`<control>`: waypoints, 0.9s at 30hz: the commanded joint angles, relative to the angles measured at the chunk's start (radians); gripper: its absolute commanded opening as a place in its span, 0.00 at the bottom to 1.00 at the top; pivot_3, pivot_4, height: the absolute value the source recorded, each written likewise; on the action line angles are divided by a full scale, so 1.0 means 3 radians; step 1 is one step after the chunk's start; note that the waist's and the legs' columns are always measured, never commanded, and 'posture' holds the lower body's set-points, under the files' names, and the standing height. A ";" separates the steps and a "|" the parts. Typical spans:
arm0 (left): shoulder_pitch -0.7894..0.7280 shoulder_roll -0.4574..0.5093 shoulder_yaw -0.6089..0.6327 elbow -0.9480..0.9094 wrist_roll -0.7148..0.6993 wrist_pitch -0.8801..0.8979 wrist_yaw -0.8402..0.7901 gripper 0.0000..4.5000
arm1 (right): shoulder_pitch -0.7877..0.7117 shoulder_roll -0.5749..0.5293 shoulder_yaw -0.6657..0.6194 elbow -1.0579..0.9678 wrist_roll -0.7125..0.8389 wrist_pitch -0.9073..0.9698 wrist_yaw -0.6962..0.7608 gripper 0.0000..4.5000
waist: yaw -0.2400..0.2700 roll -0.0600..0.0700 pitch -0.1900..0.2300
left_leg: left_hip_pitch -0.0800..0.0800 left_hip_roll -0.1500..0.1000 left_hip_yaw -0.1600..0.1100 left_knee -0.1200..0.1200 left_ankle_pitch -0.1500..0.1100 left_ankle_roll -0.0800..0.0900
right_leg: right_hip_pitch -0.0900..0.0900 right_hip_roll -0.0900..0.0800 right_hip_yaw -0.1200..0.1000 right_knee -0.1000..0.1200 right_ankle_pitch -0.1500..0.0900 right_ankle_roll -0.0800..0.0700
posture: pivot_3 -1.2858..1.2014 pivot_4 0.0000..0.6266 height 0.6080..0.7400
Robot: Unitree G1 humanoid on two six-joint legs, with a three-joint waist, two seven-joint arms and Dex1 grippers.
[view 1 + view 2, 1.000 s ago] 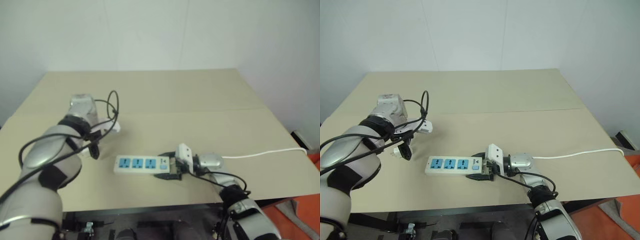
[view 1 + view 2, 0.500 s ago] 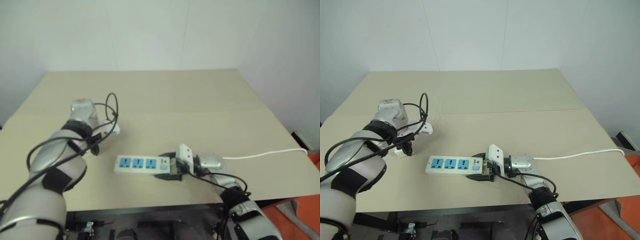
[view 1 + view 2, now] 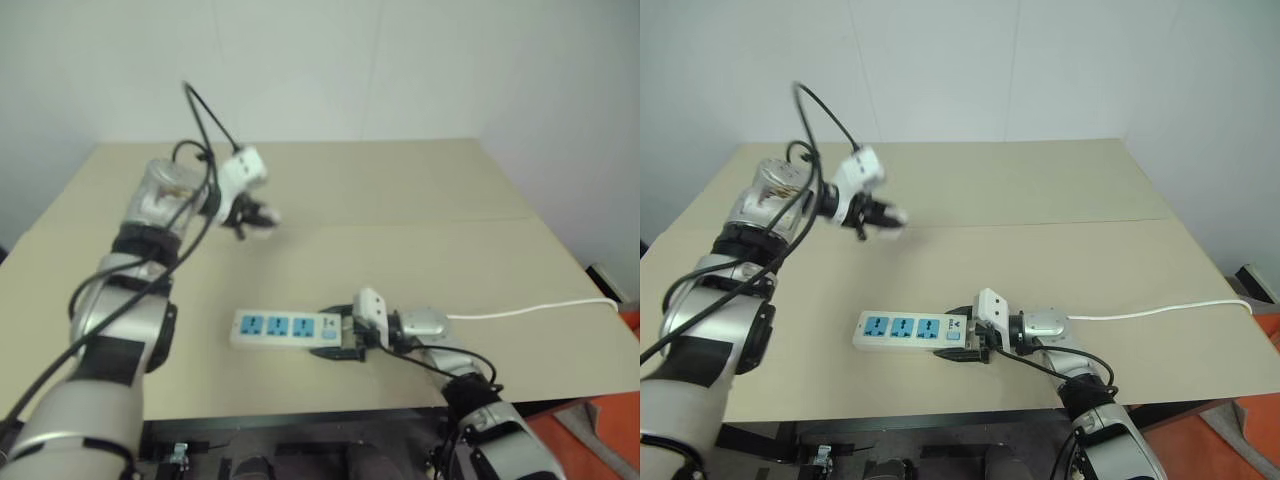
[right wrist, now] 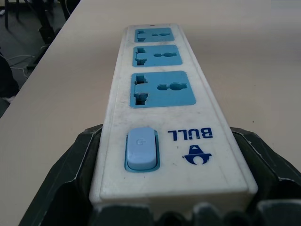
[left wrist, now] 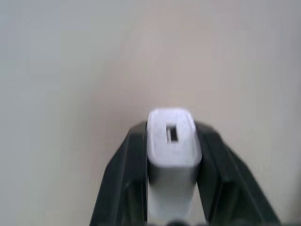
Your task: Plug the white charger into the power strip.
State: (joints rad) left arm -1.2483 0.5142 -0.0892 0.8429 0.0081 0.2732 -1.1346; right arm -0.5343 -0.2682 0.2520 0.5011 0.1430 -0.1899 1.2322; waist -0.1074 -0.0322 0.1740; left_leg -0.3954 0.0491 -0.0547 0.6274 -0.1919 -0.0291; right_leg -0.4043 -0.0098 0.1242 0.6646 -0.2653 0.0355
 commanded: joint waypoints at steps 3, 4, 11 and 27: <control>0.0234 -0.0097 0.0636 -0.0792 -0.0872 0.0479 -0.0048 0.23 | 0.0049 0.0031 0.0104 0.0026 -0.0044 0.0011 0.0058 0.76 | -0.0011 0.0000 -0.0001 | 0.0001 0.0000 -0.0001 -0.0001 0.0000 0.0000 | 0.0001 0.0001 -0.0001 0.0002 0.0009 -0.0015 | 0.52 0.24 1.00; 0.0288 -0.0102 0.0682 -0.0882 -0.1036 0.0607 -0.0190 0.23 | 0.0047 0.0035 0.0108 0.0032 -0.0045 0.0009 0.0061 0.76 | -0.0012 0.0001 -0.0001 | 0.0001 0.0000 -0.0002 0.0000 0.0000 0.0000 | 0.0001 0.0001 -0.0002 0.0002 0.0009 -0.0015 | 0.52 0.24 1.00; 0.1400 -0.0259 0.0591 -0.2115 -0.1483 0.0200 -0.0588 0.23 | 0.0008 0.0049 0.0123 0.0082 -0.0065 -0.0012 0.0074 0.76 | -0.0025 0.0003 -0.0005 | 0.0014 0.0000 0.0000 -0.0001 0.0000 -0.0001 | 0.0012 0.0000 -0.0001 0.0001 0.0012 -0.0019 | 0.52 0.24 1.00; 0.2408 -0.0138 0.0145 -0.2424 -0.1556 -0.0194 -0.1117 0.23 | -0.0003 0.0026 0.0138 0.0097 -0.0071 -0.0020 0.0084 0.76 | -0.0036 0.0003 -0.0005 | 0.0040 -0.0001 -0.0002 0.0002 0.0001 -0.0002 | 0.0046 0.0001 -0.0002 -0.0005 -0.0001 0.0002 | 0.52 0.24 1.00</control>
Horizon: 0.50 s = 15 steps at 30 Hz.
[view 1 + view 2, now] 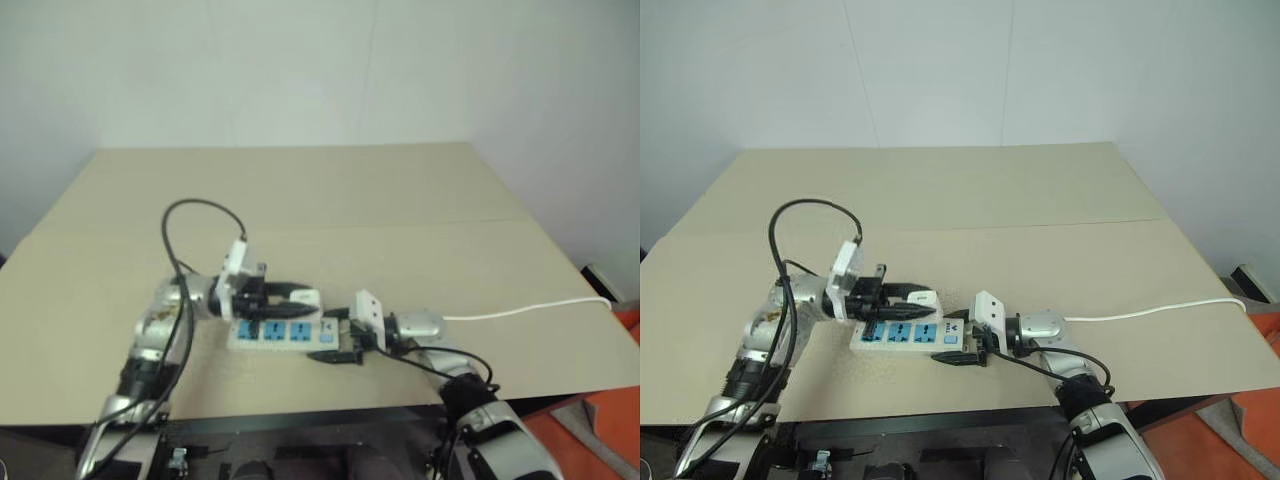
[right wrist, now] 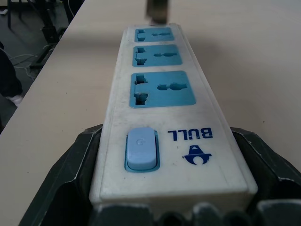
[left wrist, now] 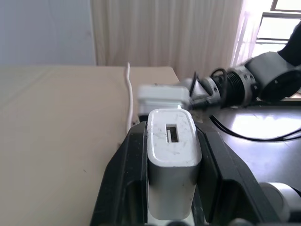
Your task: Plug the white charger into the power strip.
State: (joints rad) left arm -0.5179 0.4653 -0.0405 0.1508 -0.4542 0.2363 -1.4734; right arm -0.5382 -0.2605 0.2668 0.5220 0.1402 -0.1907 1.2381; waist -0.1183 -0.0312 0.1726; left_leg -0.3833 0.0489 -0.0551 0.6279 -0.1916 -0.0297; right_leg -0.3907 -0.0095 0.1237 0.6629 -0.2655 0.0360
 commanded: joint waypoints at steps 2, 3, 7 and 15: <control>-0.0028 0.0024 -0.0024 -0.0129 -0.0034 -0.0059 0.0027 0.23 | 0.0008 -0.0002 0.0087 0.0033 -0.0065 -0.0022 0.0065 0.76 | -0.0001 0.0000 0.0000 | 0.0000 0.0000 0.0000 0.0000 0.0000 0.0000 | 0.0000 0.0000 0.0000 0.0000 0.0000 0.0000 | 0.52 0.24 1.00; -0.0031 0.0024 -0.0027 -0.0129 -0.0037 -0.0058 0.0030 0.23 | 0.0006 -0.0003 0.0087 0.0036 -0.0065 -0.0023 0.0065 0.76 | -0.0001 0.0000 0.0000 | 0.0000 0.0000 0.0000 0.0000 0.0000 0.0000 | 0.0000 0.0000 0.0000 0.0000 0.0000 0.0000 | 0.52 0.24 1.00; -0.0035 0.0026 -0.0036 -0.0077 -0.0029 -0.0090 0.0023 0.23 | -0.0007 0.0000 0.0088 0.0051 -0.0071 -0.0024 0.0061 0.76 | -0.0002 0.0000 0.0000 | 0.0000 0.0000 0.0000 0.0000 0.0000 0.0000 | 0.0000 0.0000 0.0000 -0.0001 0.0000 0.0000 | 0.52 0.24 1.00; 0.0038 0.0008 -0.0134 0.0018 0.0076 -0.0229 0.0040 0.23 | -0.0005 -0.0009 0.0082 0.0035 -0.0072 -0.0018 0.0052 0.76 | -0.0001 0.0000 0.0000 | 0.0000 0.0000 0.0000 0.0000 0.0000 0.0000 | 0.0000 0.0000 0.0000 -0.0001 0.0000 0.0001 | 0.52 0.24 1.00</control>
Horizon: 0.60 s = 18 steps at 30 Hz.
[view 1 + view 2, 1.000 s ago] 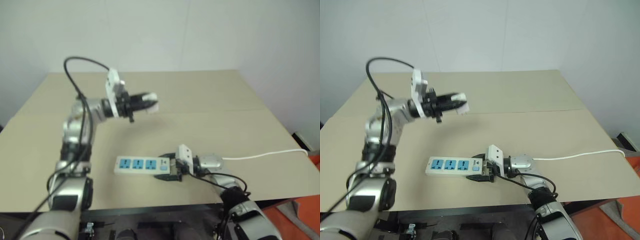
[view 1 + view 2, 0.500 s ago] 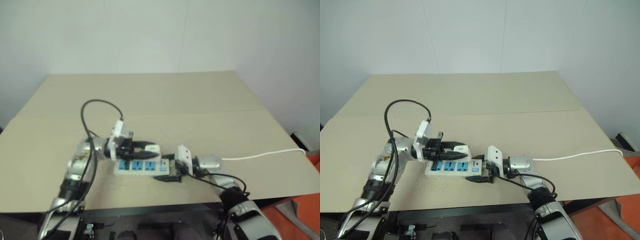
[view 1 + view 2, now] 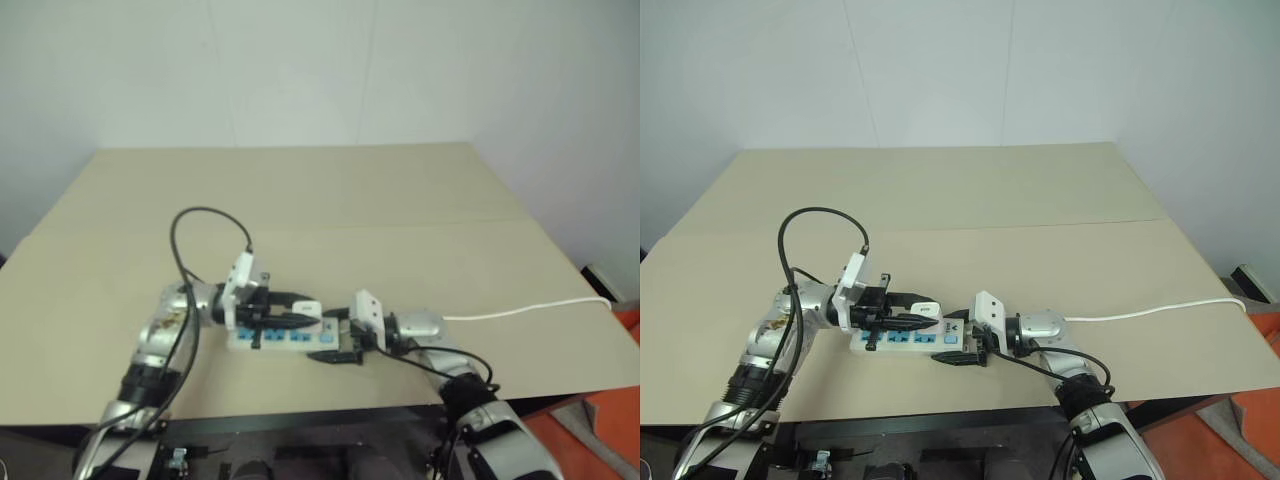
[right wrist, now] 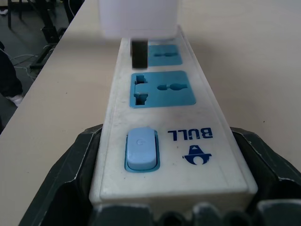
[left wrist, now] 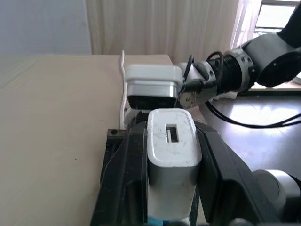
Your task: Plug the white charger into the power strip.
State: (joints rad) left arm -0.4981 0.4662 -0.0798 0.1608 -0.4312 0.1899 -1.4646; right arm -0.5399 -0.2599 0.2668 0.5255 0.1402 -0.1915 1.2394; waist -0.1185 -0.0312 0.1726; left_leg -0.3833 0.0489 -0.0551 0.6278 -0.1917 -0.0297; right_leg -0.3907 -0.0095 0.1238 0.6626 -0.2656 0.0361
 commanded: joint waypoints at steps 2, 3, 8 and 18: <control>-0.0041 0.0004 -0.0021 0.0028 0.0020 -0.0106 0.0020 0.23 | -0.0001 -0.0020 0.0079 0.0023 -0.0072 -0.0013 0.0053 0.76 | 0.0000 0.0000 0.0000 | 0.0000 0.0000 0.0000 0.0000 0.0000 0.0000 | 0.0000 0.0000 0.0000 0.0000 0.0000 0.0000 | 0.52 0.24 1.00; -0.0042 0.0010 -0.0030 0.0048 0.0035 -0.0140 0.0013 0.23 | 0.0000 -0.0024 0.0079 0.0020 -0.0070 -0.0010 0.0059 0.76 | 0.0000 0.0000 0.0000 | 0.0000 0.0000 0.0000 0.0000 0.0000 0.0000 | 0.0000 0.0000 0.0000 0.0000 0.0000 0.0000 | 0.52 0.24 1.00; -0.0041 0.0030 -0.0033 0.0114 0.0060 -0.0198 0.0002 0.23 | -0.0009 -0.0031 0.0078 0.0021 -0.0070 -0.0008 0.0067 0.76 | 0.0001 0.0000 0.0000 | 0.0000 0.0000 0.0000 0.0000 0.0000 0.0000 | 0.0000 0.0000 0.0000 -0.0002 0.0000 0.0000 | 0.52 0.24 1.00; -0.0041 0.0069 -0.0045 0.0263 0.0132 -0.0316 -0.0066 0.23 | -0.0001 -0.0033 0.0079 0.0019 -0.0076 -0.0009 0.0058 0.76 | 0.0001 0.0000 0.0000 | -0.0001 0.0000 0.0000 -0.0001 0.0000 0.0000 | 0.0000 0.0000 0.0000 -0.0003 0.0000 0.0000 | 0.52 0.24 1.00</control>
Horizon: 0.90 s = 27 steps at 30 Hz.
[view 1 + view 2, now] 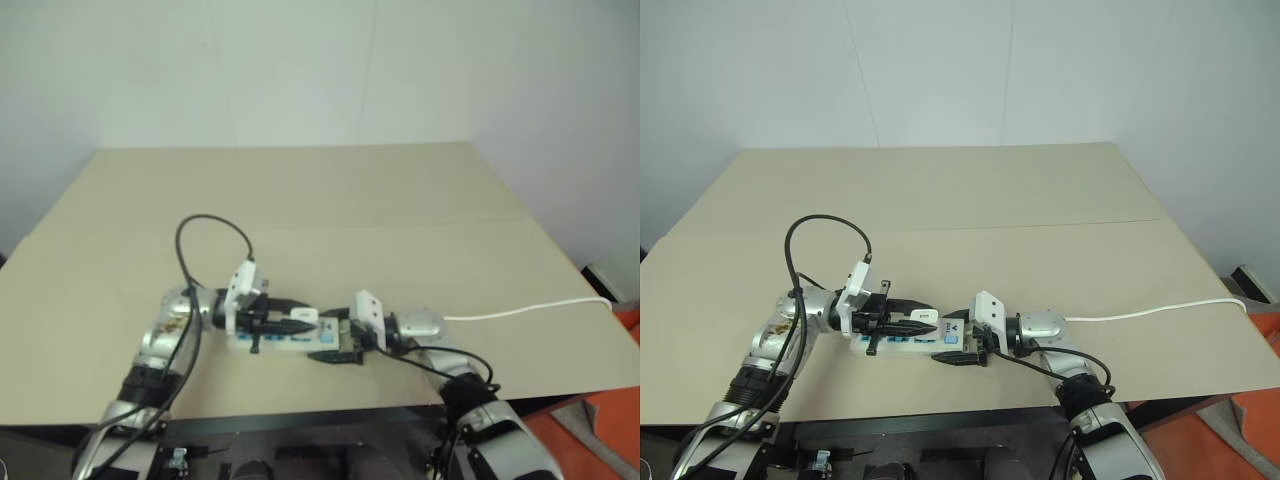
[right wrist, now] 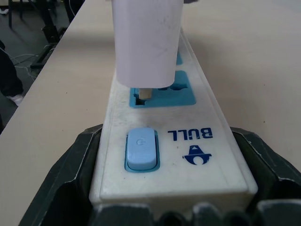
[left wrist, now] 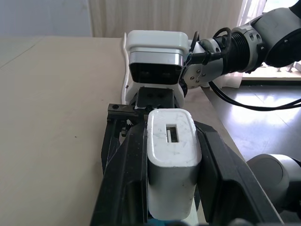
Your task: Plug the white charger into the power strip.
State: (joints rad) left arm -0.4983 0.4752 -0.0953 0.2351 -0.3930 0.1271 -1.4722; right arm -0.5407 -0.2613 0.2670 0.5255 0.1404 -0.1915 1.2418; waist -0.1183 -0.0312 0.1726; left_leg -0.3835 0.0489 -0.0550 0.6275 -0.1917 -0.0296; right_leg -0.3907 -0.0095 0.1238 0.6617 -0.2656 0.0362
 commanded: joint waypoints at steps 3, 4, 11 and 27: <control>-0.0060 0.0049 0.0006 0.0077 0.0020 -0.0153 -0.0057 0.23 | 0.0005 -0.0028 0.0079 0.0014 -0.0077 -0.0003 0.0047 0.76 | 0.0001 0.0000 0.0000 | 0.0000 0.0000 0.0000 0.0000 0.0000 0.0000 | 0.0000 0.0000 0.0000 -0.0001 0.0000 0.0000 | 0.52 0.24 1.00; -0.0064 0.0050 0.0006 0.0087 0.0021 -0.0159 -0.0058 0.23 | 0.0006 -0.0028 0.0079 0.0013 -0.0077 -0.0002 0.0046 0.76 | 0.0001 0.0000 0.0000 | 0.0000 0.0000 0.0000 0.0000 0.0000 0.0000 | 0.0000 0.0000 0.0000 -0.0001 0.0000 0.0000 | 0.52 0.24 1.00; -0.0072 0.0059 -0.0038 0.0215 0.0088 -0.0290 -0.0097 0.23 | 0.0011 -0.0033 0.0077 0.0004 -0.0075 0.0002 0.0044 0.76 | 0.0002 0.0000 0.0000 | 0.0000 0.0000 0.0000 -0.0001 0.0000 0.0000 | 0.0000 0.0000 0.0000 -0.0002 0.0000 0.0000 | 0.52 0.24 1.00; -0.0024 0.0122 -0.0101 0.0243 0.0098 -0.0301 -0.0236 0.23 | 0.0020 -0.0039 0.0081 -0.0009 -0.0082 0.0011 0.0030 0.76 | -0.0006 0.0000 0.0000 | 0.0000 0.0000 0.0001 -0.0002 0.0000 0.0000 | 0.0000 0.0000 0.0000 -0.0005 0.0000 0.0000 | 0.52 0.24 1.00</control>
State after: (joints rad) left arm -0.5130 0.4915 -0.1201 0.3116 -0.3698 0.0416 -1.5261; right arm -0.5406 -0.2622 0.2686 0.5213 0.1403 -0.1913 1.2408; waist -0.1201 -0.0311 0.1726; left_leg -0.3836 0.0490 -0.0549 0.6264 -0.1917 -0.0296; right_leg -0.3909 -0.0094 0.1239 0.6596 -0.2657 0.0361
